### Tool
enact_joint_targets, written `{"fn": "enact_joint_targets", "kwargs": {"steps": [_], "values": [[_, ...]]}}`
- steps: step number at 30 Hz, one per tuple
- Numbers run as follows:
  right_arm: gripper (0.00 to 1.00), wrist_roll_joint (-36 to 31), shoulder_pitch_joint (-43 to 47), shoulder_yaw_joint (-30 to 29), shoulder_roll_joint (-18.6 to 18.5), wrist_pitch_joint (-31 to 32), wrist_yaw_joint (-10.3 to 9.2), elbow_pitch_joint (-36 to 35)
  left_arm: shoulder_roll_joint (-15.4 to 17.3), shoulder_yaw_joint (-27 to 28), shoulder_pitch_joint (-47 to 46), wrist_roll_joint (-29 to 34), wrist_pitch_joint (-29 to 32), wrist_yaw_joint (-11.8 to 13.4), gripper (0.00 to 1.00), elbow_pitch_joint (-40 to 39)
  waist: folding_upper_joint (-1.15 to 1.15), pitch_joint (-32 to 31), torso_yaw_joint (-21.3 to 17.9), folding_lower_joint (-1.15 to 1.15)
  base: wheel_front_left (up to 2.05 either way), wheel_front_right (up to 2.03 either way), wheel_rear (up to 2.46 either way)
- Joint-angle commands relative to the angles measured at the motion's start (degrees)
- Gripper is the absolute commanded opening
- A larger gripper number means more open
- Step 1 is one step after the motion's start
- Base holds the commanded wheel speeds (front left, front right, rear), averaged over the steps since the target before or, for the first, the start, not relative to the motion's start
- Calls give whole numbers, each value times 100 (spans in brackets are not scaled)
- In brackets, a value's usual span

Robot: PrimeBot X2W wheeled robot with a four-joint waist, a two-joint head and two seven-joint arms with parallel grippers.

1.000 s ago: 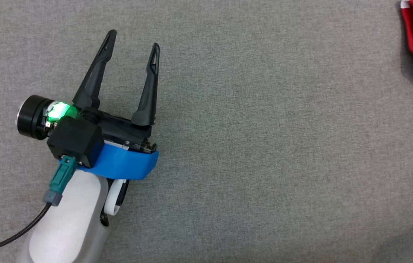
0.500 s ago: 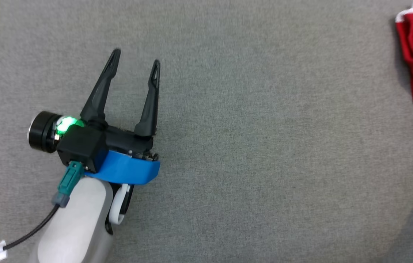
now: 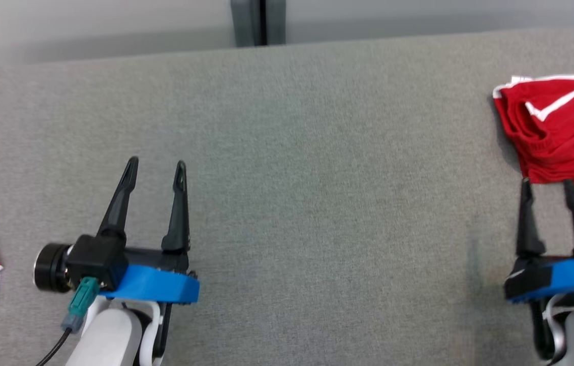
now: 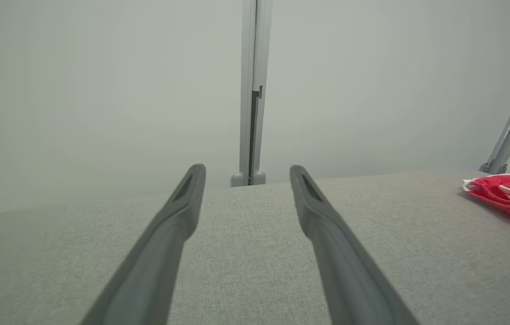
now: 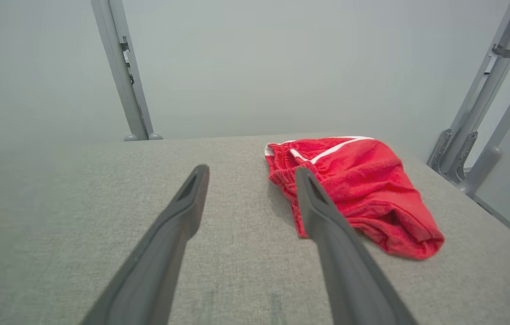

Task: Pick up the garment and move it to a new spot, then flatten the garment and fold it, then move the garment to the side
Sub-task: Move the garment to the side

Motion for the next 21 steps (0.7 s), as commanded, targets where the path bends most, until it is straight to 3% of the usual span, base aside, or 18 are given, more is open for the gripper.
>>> {"fn": "enact_joint_targets", "kwargs": {"steps": [1, 10, 21], "values": [[100, 80, 221, 145, 53, 20, 1, -217, 25, 45, 153, -69, 0, 50, 100, 30, 0, -143, 3, 2, 0, 0, 0], [100, 383, 798, 830, 142, 312, 1, -950, 103, 274, 730, -316, -55, 146, 100, 183, 0, -708, 386, 2, 0, 0, 0], [100, 671, 1539, 808, 148, 645, 1, -1277, 339, 288, 1275, -483, 144, 53, 100, 367, 0, -1328, 475, 2, 0, 0, 0]]}}
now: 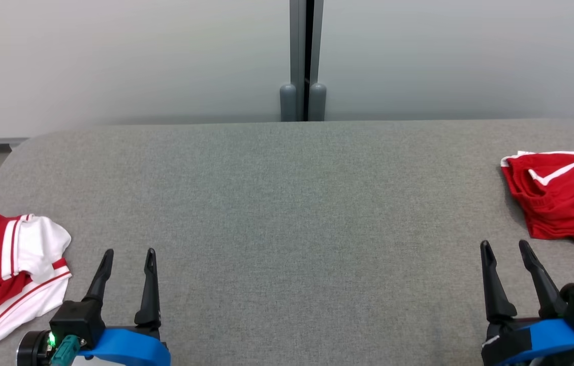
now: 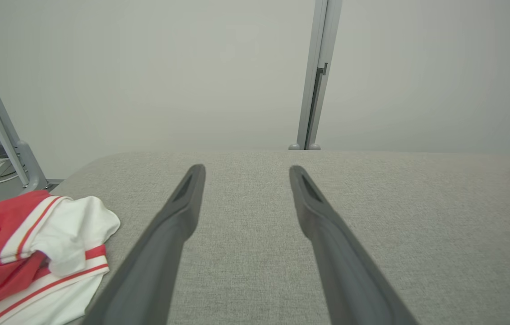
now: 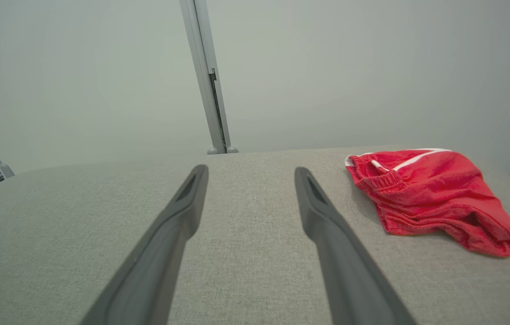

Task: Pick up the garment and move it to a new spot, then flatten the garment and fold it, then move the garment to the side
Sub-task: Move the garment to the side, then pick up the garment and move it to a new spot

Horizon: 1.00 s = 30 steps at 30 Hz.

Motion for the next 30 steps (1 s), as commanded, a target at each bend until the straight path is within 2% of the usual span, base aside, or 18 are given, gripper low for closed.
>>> {"fn": "enact_joint_targets", "kwargs": {"steps": [1, 9, 22, 25, 30], "values": [[100, 36, 111, -17, -4, 24, 1, -42, 22, -7, 35, -12, 17, -36, 100, 6, 2, -61, -43, 1, 0, 0, 0], [100, 172, 543, -99, -3, 195, 1, -268, 186, -114, 188, 64, 118, -79, 100, 12, 2, -283, -62, 1, 0, 0, 0], [100, 215, 619, -137, -2, 283, 1, -467, 253, -191, 108, 98, 76, -43, 100, -23, 2, -301, 21, 1, 0, 0, 0], [100, 191, 599, -128, -2, 305, 1, -536, 252, -201, -49, 117, 48, -68, 100, -12, 2, -220, 219, 1, 0, 0, 0], [100, 164, 507, -36, -1, 379, 2, -723, 106, -236, -384, 119, -66, -116, 100, 144, 2, -84, 865, 1, 0, 0, 0]]}}
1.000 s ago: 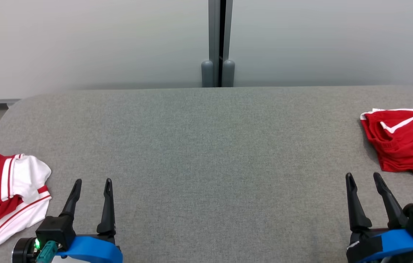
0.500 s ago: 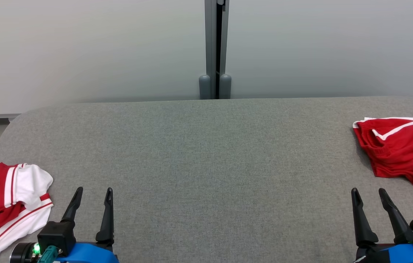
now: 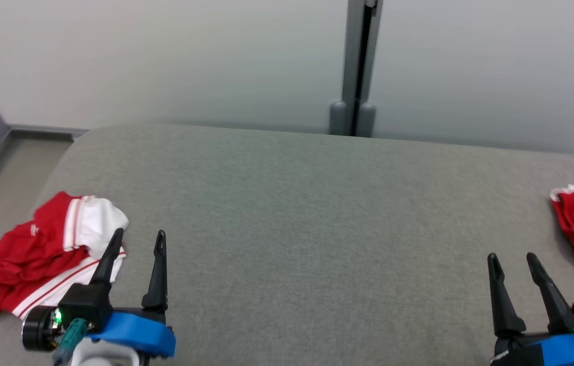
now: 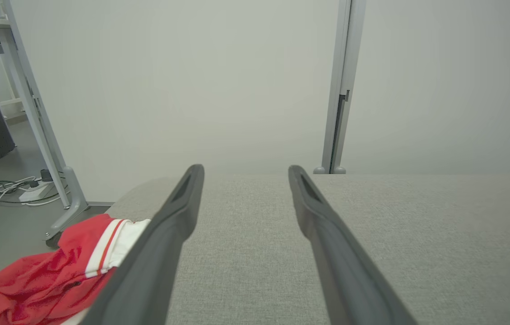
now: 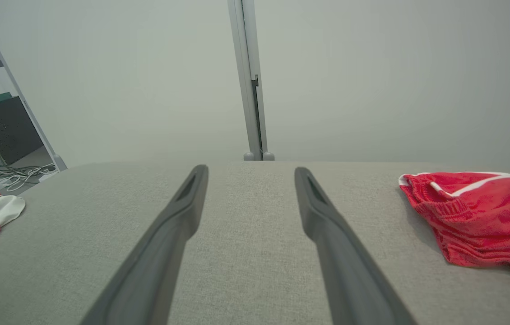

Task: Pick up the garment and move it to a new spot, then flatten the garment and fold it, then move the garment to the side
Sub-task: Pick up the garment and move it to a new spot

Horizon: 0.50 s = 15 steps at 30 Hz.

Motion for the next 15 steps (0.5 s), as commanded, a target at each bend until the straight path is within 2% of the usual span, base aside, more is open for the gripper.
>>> {"fn": "enact_joint_targets", "kwargs": {"steps": [1, 8, 15], "values": [[100, 0, -57, 22, -1, 25, 3, -50, -37, -4, -94, -2, -60, 1, 100, 52, 0, 220, 349, -1, 0, 0, 0], [100, -44, -150, 206, -5, 156, 2, -163, -137, 184, -307, -88, -204, -58, 100, 359, 0, 226, 1223, -1, 0, 0, 0], [100, -116, -187, 328, -5, 303, 2, -326, -138, 394, -366, -88, -243, -101, 100, 535, 0, 329, 1755, -1, 0, 0, 0]]}}
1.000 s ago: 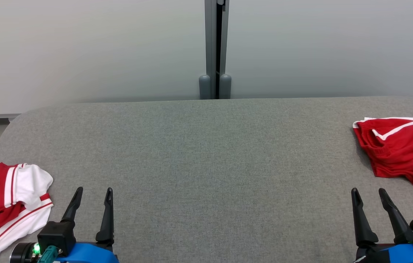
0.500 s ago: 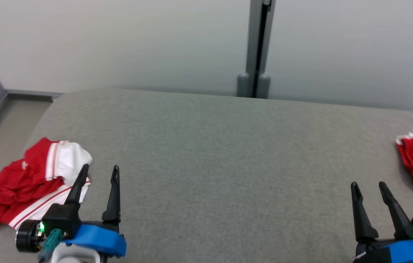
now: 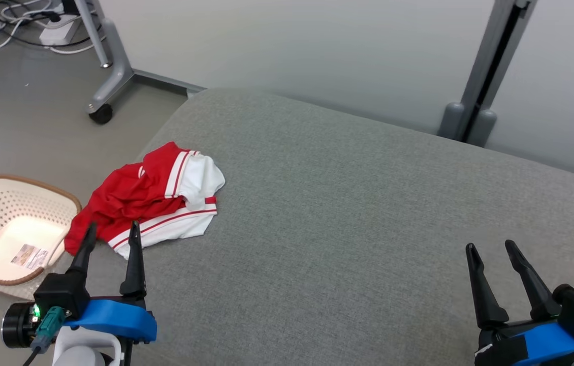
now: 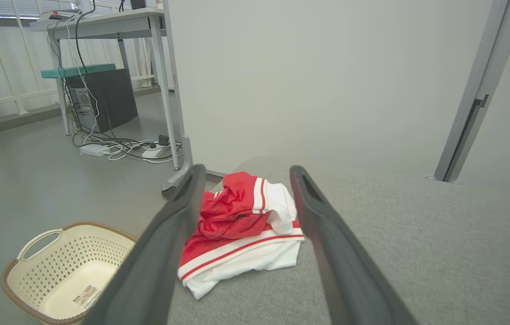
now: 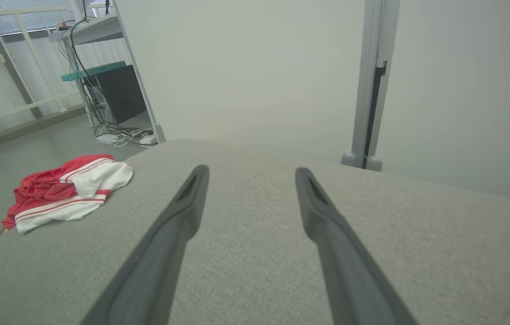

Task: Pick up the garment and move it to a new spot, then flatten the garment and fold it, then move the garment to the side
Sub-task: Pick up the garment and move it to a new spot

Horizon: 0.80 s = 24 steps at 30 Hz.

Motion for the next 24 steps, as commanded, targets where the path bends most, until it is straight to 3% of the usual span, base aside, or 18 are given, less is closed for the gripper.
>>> {"fn": "enact_joint_targets", "kwargs": {"steps": [1, 6, 12, 18, 24], "values": [[100, -51, -79, 6, -7, 31, 1, -54, -18, 53, -92, 17, -38, 3, 100, 16, -1, 148, 171, 0, 0, 0, 0], [100, -118, -145, 18, -8, 149, 1, -215, -96, 208, -160, 125, -44, -45, 100, -21, -1, 359, 297, 0, 0, 0, 0], [100, -335, -368, 67, -15, 403, 1, -557, -267, 355, -542, 258, -40, -207, 100, 193, -1, 973, 176, 0, 0, 0, 0], [100, -448, -635, 99, -183, 678, 2, -930, -441, 440, -1247, 226, -39, -540, 100, 1303, -1, 1718, -131, 0, 0, 0, 0], [100, -412, -791, -13, -279, 724, 2, -1061, -561, 536, -1893, 154, -41, -825, 100, 2786, -1, 2074, -381, 0, 0, 0, 0]]}}
